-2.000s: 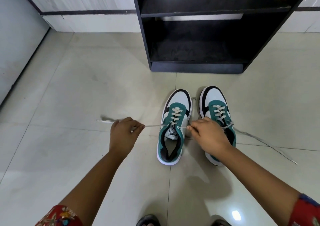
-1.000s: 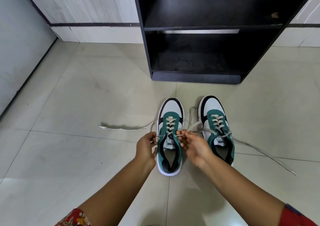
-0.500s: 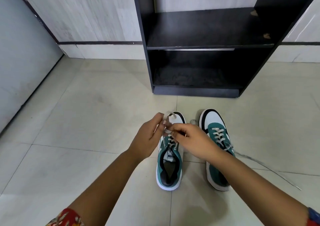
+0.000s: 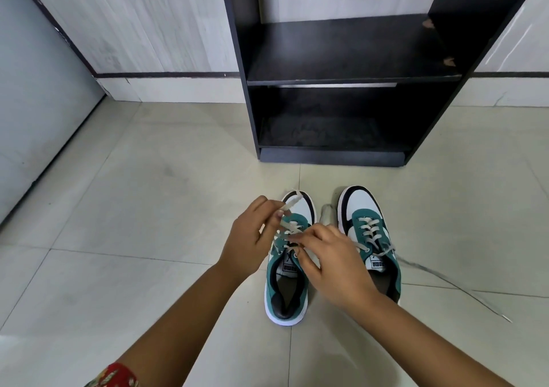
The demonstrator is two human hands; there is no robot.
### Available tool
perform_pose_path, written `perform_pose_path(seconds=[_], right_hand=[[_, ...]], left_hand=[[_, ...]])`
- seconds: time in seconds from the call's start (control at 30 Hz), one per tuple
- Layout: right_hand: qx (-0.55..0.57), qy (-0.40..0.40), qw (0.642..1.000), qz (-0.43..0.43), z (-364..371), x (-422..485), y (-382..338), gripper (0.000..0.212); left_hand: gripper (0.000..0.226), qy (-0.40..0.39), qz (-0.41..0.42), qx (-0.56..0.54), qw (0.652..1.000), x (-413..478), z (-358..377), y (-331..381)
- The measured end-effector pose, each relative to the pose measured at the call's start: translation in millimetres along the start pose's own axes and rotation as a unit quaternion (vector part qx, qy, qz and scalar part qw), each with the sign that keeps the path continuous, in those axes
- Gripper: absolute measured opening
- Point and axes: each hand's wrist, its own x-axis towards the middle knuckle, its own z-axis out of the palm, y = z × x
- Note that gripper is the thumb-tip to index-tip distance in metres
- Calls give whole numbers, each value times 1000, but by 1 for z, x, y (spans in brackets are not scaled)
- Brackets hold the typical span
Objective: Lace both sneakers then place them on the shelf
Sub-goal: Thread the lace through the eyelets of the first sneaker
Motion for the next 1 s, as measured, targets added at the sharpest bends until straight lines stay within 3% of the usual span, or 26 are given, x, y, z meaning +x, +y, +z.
perform_pose_path(seconds=[0.07, 0.13, 0.27, 0.37, 0.43, 0.6, 0.67, 0.8, 0.87, 0.93, 1.0], right_hand=[[-43, 7, 999, -5, 3, -2, -2, 38], [-49, 16, 999, -2, 7, -4, -6, 41], [-60, 18, 998, 21, 14, -11, -7, 44], [-61, 24, 997, 39, 21, -11, -7, 50], [-65, 39, 996, 41, 25, -11, -9, 52], [169, 43, 980, 93, 25, 0, -11, 55], [170, 53, 980, 85, 24, 6, -7, 46], [161, 59, 982, 85, 22, 12, -3, 21], [163, 42, 981, 100, 21, 11, 2, 28], [203, 29, 971, 118, 16, 11, 6, 22], [341, 46, 923, 172, 3, 13, 4, 18]], left_hand=[[22, -11, -95, -131, 987, 1, 1, 6], [24, -13, -121, -158, 980, 1, 0, 7], [32, -34, -28, 10, 999, 0, -2, -5], [30, -25, -23, 111, 993, 1, 0, -7], [25, -61, -28, 123, 990, 0, 0, -3], [25, -149, -45, 108, 982, -1, -5, 5], [25, -162, -72, 34, 983, -1, -6, 7], [22, -141, -135, -99, 976, 2, -10, 10], [25, -134, -108, -35, 984, 2, -13, 7], [33, -103, -60, 58, 991, 1, -15, 4], [37, -6, -35, 85, 996, 1, -17, 2]])
